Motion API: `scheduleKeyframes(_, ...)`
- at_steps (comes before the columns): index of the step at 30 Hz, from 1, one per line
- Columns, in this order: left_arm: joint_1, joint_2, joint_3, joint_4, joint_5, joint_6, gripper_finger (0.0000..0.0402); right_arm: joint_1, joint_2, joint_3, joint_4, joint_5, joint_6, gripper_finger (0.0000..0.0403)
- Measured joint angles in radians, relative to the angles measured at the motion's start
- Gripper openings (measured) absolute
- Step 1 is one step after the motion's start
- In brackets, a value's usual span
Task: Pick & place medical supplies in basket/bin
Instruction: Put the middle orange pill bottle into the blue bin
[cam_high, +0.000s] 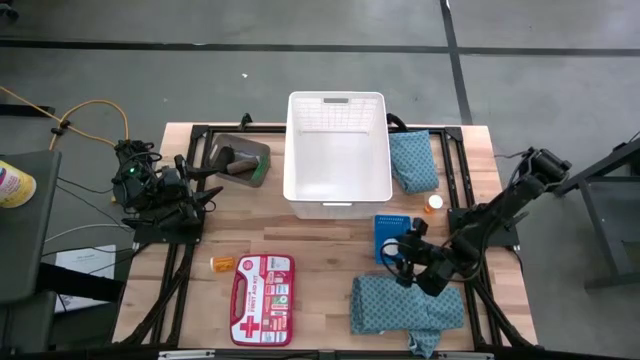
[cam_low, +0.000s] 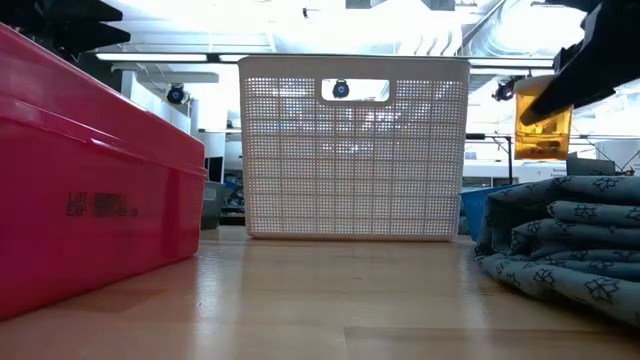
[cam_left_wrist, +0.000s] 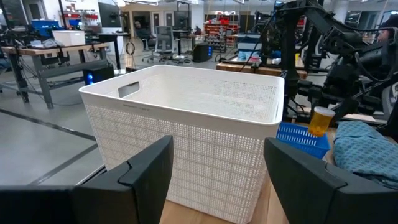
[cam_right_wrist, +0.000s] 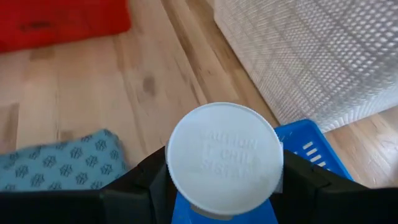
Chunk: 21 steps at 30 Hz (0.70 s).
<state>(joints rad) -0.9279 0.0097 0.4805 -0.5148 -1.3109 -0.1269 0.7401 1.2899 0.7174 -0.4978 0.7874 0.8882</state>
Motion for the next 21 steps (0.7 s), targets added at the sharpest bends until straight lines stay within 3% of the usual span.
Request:
scheduleKeyframes(9,0.0,0.0,0.0,0.0,0.0,0.002,0.0242,0.0,0.04,-0.029,-0.004,0.031,0.062,0.0194)
scheduleKeyframes(21,0.0,0.0,0.0,0.0,0.0,0.001,0.0242,-0.003,0.044,-0.202,0.215,0.022,0.111,0.0194)
